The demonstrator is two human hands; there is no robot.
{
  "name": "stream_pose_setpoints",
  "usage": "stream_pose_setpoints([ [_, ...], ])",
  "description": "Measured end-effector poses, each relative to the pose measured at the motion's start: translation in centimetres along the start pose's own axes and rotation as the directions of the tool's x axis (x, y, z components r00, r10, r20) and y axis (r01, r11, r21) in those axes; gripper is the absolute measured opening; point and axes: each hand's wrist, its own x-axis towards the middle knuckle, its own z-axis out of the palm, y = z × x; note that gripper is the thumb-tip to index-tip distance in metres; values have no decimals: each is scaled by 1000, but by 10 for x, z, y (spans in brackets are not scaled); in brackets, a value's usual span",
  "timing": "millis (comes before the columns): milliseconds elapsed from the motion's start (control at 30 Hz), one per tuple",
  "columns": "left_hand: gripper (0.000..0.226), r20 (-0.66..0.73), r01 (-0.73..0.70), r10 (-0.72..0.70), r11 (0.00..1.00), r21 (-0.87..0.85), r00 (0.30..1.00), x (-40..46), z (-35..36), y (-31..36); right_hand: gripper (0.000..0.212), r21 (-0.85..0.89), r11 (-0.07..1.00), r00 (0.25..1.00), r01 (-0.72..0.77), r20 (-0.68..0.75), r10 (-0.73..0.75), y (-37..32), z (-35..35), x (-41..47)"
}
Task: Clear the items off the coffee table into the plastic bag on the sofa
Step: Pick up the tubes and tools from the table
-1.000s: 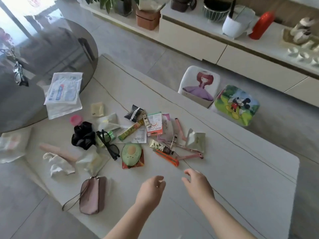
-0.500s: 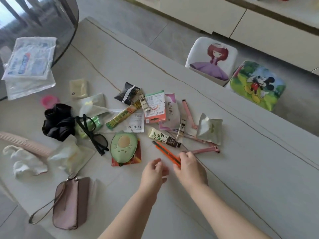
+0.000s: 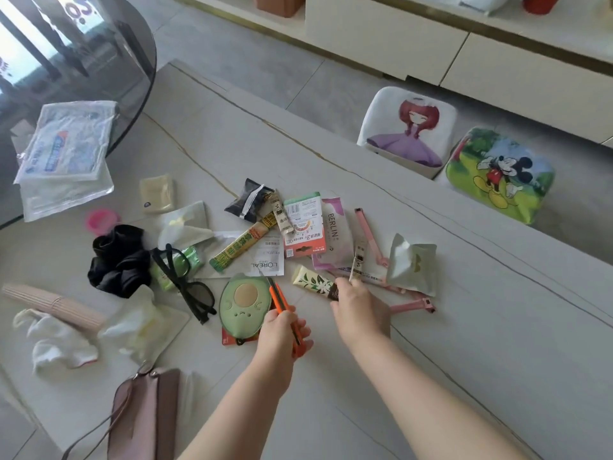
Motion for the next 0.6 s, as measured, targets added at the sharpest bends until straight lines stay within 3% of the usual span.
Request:
stream_pose_setpoints([
  [67, 12, 35, -22, 21, 999, 25, 999, 1, -2, -3, 22, 30, 999, 1000, -16, 4, 16, 6, 3, -3],
  [133, 3, 74, -58, 53, 996, 72, 996, 2, -1, -8, 32, 190, 982, 998, -20, 60, 9, 12, 1, -13],
  [200, 15, 97, -74, 63, 990, 120, 993, 4, 3, -12, 35, 340, 941, 985, 5, 159, -63, 16, -2, -26],
  [267, 22, 81, -87, 73, 978, 189, 994, 5, 11, -13, 32, 371, 928, 967, 41, 217, -129, 20, -3, -35],
  [367, 22, 32, -76, 70, 965, 252, 997, 3, 18, -12, 26, 407, 913, 1000, -6, 20, -2, 29, -7, -27],
  [467, 22, 14, -52, 51, 979, 195, 999, 3, 18, -13, 22, 368, 923, 964, -113, -186, 192, 29, -15, -3],
  [600, 14, 67, -71, 56, 968, 242, 996, 7, 10, -21, 36, 312, 933, 962, -181, -140, 234, 20, -12, 29],
])
